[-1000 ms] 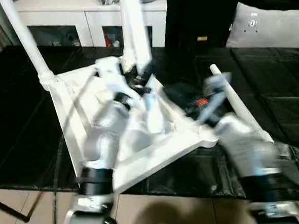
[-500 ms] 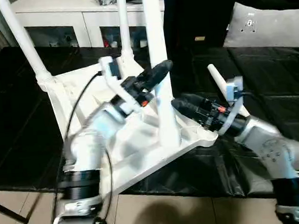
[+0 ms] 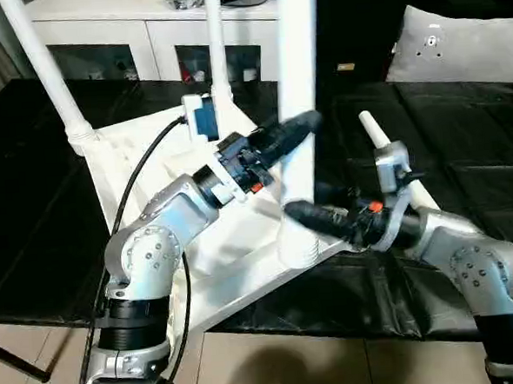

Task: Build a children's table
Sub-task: Pick table leg

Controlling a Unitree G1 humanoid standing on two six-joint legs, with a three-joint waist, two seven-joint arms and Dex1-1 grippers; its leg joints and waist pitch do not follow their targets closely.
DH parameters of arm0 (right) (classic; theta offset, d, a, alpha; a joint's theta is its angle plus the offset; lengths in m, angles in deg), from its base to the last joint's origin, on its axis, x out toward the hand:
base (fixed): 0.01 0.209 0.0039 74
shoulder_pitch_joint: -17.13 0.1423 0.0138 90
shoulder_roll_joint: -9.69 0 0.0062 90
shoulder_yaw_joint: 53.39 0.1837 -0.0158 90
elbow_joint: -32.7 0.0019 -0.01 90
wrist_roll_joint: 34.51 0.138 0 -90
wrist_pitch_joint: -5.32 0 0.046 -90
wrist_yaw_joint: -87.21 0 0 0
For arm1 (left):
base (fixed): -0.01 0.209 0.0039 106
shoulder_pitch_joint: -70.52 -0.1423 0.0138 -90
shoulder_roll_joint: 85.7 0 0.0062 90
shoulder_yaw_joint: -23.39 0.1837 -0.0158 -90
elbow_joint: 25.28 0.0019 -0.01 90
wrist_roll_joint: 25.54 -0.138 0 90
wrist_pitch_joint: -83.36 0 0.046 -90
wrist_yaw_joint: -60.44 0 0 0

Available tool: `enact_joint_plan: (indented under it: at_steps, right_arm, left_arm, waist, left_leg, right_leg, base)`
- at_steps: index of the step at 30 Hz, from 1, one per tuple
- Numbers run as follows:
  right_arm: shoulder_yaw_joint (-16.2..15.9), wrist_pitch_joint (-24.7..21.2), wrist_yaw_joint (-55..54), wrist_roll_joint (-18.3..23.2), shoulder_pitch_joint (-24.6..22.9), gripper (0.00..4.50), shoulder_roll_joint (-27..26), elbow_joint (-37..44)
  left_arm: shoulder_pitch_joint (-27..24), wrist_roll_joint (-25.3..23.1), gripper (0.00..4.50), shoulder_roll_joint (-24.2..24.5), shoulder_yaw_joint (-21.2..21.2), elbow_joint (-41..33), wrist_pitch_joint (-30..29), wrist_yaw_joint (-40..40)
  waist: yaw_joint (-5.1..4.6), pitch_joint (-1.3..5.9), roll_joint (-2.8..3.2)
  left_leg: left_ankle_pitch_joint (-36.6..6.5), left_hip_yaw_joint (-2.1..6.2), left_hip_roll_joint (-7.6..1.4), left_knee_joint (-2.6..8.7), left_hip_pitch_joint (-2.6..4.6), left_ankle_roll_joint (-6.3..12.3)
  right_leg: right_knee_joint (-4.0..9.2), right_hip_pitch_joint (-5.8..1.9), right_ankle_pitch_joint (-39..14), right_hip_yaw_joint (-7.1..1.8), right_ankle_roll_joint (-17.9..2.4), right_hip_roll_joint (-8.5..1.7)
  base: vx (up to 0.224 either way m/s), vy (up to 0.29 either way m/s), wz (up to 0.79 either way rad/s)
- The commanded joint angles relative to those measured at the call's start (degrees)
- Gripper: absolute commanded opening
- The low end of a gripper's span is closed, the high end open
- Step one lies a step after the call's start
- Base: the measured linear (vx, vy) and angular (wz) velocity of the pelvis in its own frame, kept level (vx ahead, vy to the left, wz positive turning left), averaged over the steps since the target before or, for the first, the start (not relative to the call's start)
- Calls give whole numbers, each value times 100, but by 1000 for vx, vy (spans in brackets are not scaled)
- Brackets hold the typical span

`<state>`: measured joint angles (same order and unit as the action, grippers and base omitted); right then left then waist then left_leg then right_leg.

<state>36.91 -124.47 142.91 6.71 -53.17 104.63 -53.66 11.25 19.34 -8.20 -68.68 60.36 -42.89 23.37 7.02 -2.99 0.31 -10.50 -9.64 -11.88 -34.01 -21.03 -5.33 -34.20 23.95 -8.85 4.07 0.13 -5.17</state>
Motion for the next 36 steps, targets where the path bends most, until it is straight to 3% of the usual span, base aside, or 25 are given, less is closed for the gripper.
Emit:
enact_joint_plan:
  at_steps: [1,10,21,36]
  right_arm:
    - [-102,35,80,-104,21,392,78,46]
    - [-256,124,84,-285,72,392,121,-52]
    - [-347,110,89,-357,71,284,56,-143]
    - [-458,109,118,-455,26,194,27,-162]
  left_arm:
    - [-34,-127,180,42,114,-158,49,-76]
    - [-79,-285,180,92,377,-264,144,-170]
    - [-69,-404,180,60,555,-296,211,-193]
    - [-41,-503,180,23,591,-220,295,-149]
  waist:
    - [25,394,-98]
    - [35,403,-105]
    - [38,401,-100]
    - [35,406,-98]
  left_leg:
    - [-896,-37,-40,379,-20,141]
    - [-853,-34,-45,375,-19,135]
    - [-882,-32,-47,375,-21,135]
    - [-866,-32,-47,370,-17,140]
  right_leg:
    - [422,-356,-1963,-179,-656,-219]
    - [402,-354,-1842,-183,-680,-215]
    - [402,-359,-1852,-181,-687,-214]
    - [389,-365,-1752,-182,-749,-215]
  base:
    - [0,0,0]
    - [0,0,0]
    - [0,0,0]
    - [0,0,0]
